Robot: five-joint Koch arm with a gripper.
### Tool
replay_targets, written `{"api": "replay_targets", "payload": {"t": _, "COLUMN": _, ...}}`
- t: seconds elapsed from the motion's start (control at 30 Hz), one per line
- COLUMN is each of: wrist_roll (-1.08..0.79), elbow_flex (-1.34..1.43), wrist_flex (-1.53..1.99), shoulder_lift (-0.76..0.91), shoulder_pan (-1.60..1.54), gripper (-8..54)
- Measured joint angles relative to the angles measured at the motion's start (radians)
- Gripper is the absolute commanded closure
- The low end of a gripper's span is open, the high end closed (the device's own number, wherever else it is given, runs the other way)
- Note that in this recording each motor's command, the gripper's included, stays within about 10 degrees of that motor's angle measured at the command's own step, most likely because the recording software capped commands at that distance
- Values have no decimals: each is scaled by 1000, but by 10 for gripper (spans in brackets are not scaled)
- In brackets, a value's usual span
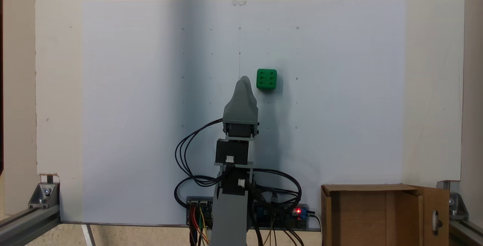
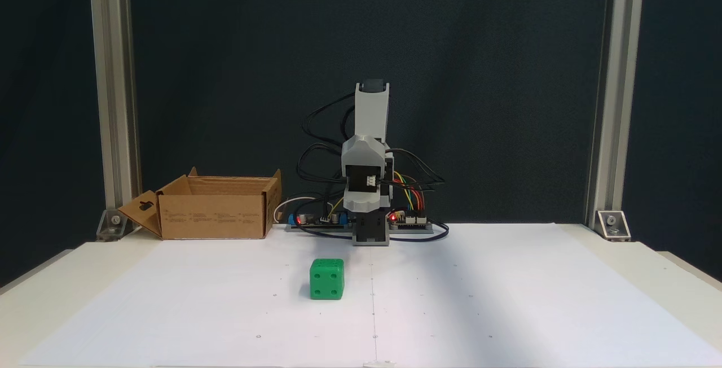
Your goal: Grasp a green dice and put it in the bin.
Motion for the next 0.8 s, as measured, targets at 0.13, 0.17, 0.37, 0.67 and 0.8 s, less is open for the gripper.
{"api": "replay_targets", "payload": {"t": 0.13, "wrist_roll": 0, "elbow_flex": 0, "wrist_flex": -117, "shoulder_lift": 0, "shoulder_pan": -57, "gripper": 7}}
{"api": "replay_targets", "payload": {"t": 0.17, "wrist_roll": 0, "elbow_flex": 0, "wrist_flex": -117, "shoulder_lift": 0, "shoulder_pan": -57, "gripper": 7}}
{"api": "replay_targets", "payload": {"t": 0.37, "wrist_roll": 0, "elbow_flex": 0, "wrist_flex": -117, "shoulder_lift": 0, "shoulder_pan": -57, "gripper": 18}}
{"api": "replay_targets", "payload": {"t": 0.67, "wrist_roll": 0, "elbow_flex": 0, "wrist_flex": -87, "shoulder_lift": 0, "shoulder_pan": -52, "gripper": 51}}
{"api": "replay_targets", "payload": {"t": 0.8, "wrist_roll": 0, "elbow_flex": -21, "wrist_flex": 101, "shoulder_lift": 0, "shoulder_pan": -57, "gripper": 51}}
